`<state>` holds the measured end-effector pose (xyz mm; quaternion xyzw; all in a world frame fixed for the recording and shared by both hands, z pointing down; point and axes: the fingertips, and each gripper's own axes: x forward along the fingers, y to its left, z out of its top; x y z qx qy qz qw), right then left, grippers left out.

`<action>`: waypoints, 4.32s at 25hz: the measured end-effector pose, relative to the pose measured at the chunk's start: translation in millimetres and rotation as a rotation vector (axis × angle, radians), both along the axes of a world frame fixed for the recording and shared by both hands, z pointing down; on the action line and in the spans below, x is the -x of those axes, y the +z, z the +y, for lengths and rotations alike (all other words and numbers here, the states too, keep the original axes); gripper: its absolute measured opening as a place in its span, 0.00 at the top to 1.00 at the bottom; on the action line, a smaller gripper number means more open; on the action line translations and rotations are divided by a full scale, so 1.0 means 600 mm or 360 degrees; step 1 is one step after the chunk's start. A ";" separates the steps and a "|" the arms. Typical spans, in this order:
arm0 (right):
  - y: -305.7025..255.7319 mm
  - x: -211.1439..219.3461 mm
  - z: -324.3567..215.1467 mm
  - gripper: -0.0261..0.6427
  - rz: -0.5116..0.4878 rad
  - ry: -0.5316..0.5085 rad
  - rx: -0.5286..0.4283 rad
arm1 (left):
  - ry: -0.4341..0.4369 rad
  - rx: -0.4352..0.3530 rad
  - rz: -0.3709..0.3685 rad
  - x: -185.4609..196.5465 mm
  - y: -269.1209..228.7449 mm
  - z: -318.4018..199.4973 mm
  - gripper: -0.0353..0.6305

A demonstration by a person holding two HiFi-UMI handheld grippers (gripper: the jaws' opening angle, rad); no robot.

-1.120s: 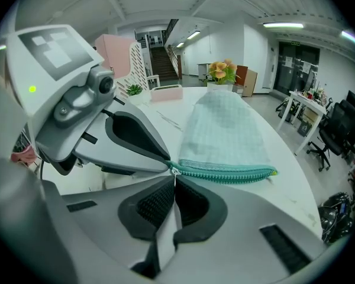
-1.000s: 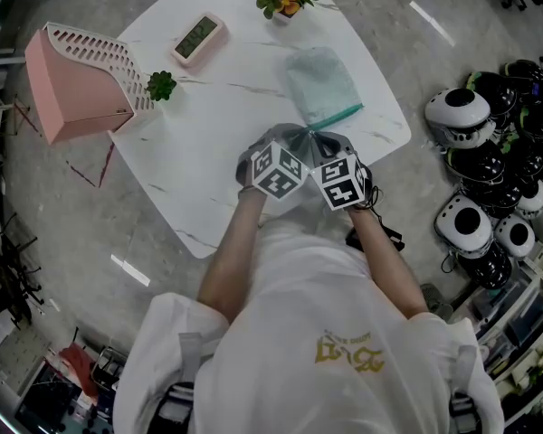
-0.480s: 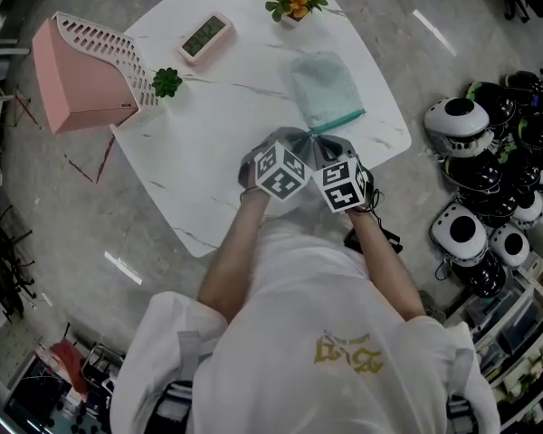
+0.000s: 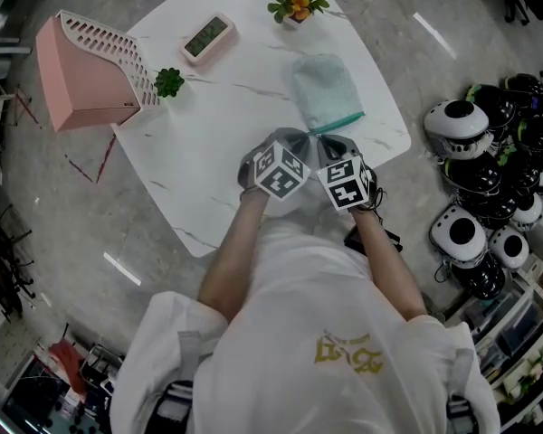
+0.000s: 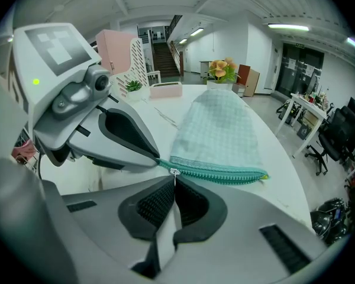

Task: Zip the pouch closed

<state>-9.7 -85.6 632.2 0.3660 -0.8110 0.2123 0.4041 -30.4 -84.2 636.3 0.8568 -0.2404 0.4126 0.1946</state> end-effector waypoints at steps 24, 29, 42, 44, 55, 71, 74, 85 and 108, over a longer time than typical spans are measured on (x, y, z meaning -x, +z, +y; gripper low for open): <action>0.000 -0.012 -0.001 0.94 0.0010 -0.0012 0.0027 | -0.0042 0.0042 0.0014 0.023 -0.001 0.008 0.89; 0.000 -0.016 -0.002 0.94 0.0026 -0.0014 0.0032 | -0.0078 0.0047 0.0013 0.032 -0.001 0.005 0.89; -0.002 -0.046 -0.014 0.94 -0.0002 0.0105 0.0063 | -0.0179 0.0063 0.0019 0.066 -0.002 0.000 0.89; -0.003 -0.052 -0.017 0.94 -0.0009 0.0123 0.0068 | -0.0189 0.0061 0.0017 0.071 -0.002 -0.001 0.89; -0.006 -0.085 -0.026 0.91 -0.0036 0.0270 0.0072 | -0.0233 -0.0002 -0.0017 0.091 -0.001 -0.001 0.86; -0.167 -0.085 -0.037 0.94 -0.0507 0.0237 -0.0140 | -0.1121 -0.0273 0.0446 0.118 -0.168 -0.017 0.85; -0.193 -0.090 -0.035 0.94 -0.0561 0.0202 -0.0165 | -0.1209 -0.0324 0.0510 0.109 -0.199 -0.008 0.91; -0.253 -0.129 0.017 0.94 -0.0614 0.0047 -0.0296 | -0.1347 -0.0443 0.0612 0.051 -0.279 0.069 0.92; -0.283 -0.200 0.020 0.94 -0.0656 0.0003 -0.0290 | -0.1310 -0.0487 0.0656 -0.002 -0.295 0.078 0.92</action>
